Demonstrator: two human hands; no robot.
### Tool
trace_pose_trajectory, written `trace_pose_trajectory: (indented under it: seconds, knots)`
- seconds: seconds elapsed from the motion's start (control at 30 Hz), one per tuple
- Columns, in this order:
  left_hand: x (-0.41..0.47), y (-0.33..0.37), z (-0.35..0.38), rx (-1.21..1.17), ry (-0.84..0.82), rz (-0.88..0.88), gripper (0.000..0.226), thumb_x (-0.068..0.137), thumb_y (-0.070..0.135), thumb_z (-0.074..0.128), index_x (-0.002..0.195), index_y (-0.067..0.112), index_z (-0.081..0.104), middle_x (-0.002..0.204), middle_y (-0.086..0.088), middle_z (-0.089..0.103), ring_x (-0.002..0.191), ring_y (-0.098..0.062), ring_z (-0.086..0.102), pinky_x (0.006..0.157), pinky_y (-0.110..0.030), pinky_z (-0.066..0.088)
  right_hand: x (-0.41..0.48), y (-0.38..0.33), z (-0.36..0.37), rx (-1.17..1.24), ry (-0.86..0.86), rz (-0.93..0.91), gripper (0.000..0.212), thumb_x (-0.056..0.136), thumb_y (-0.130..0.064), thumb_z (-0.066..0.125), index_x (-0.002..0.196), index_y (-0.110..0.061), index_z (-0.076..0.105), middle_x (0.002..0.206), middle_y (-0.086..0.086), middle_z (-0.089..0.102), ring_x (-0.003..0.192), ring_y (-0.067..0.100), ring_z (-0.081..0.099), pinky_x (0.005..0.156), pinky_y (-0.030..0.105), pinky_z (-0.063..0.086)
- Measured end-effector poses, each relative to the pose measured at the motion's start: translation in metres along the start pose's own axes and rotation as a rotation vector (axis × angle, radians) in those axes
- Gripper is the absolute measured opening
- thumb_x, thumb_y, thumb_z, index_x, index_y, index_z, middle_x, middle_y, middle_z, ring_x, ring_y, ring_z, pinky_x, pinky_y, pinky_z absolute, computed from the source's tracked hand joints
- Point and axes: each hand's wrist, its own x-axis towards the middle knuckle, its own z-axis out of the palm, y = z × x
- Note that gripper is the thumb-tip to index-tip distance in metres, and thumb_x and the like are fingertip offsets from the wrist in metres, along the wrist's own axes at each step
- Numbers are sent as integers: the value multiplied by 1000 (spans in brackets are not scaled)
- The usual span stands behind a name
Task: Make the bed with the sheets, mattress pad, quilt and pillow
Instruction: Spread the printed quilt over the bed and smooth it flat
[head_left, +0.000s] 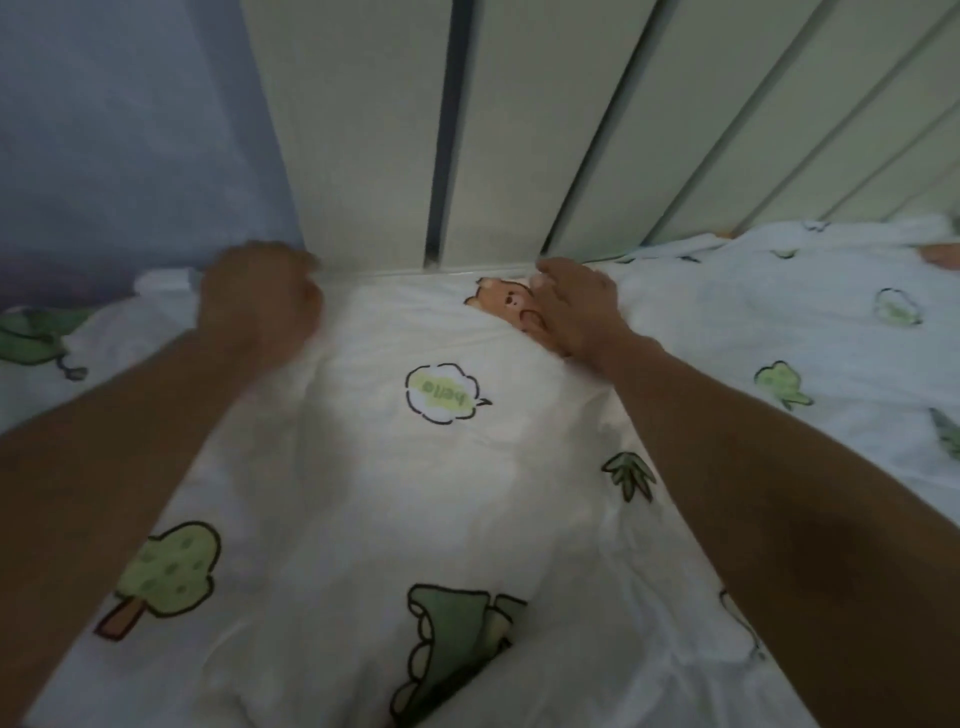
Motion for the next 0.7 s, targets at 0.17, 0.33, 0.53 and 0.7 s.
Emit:
trace_pose_trajectory:
  seconds: [0.17, 0.33, 0.53, 0.7]
  knots:
    - [-7, 158, 6, -307, -186, 237, 42, 96, 24, 42, 135, 13, 49, 137, -13, 50, 126, -30, 46, 104, -37, 35, -18, 73, -38, -153, 85, 42, 44, 101, -33, 33, 142, -18, 39, 148, 1, 39, 139, 16, 30, 113, 39, 9]
    - [15, 216, 48, -241, -255, 236, 44, 89, 46, 26, 119, 22, 47, 120, -10, 59, 104, -36, 56, 95, -51, 40, -9, 129, -59, -199, 50, 63, 49, 102, -36, 28, 149, -20, 26, 156, -1, 25, 145, 15, 17, 115, 43, 6]
    - [15, 236, 75, -19, -233, 96, 54, 98, 47, 18, 148, 28, 24, 148, -7, 38, 129, -34, 40, 105, -57, 23, 19, 168, -62, -253, -155, 55, 52, 103, -43, 17, 146, -19, 32, 154, 2, 31, 144, 17, 21, 118, 45, 1]
    - [17, 237, 77, -1, -253, 119, 53, 98, 47, 17, 147, 28, 26, 146, -5, 42, 126, -31, 44, 102, -54, 26, 57, 182, -51, -275, -293, 199, 70, 97, -60, 9, 148, -18, 30, 155, 11, 27, 143, 29, 24, 119, 41, 8]
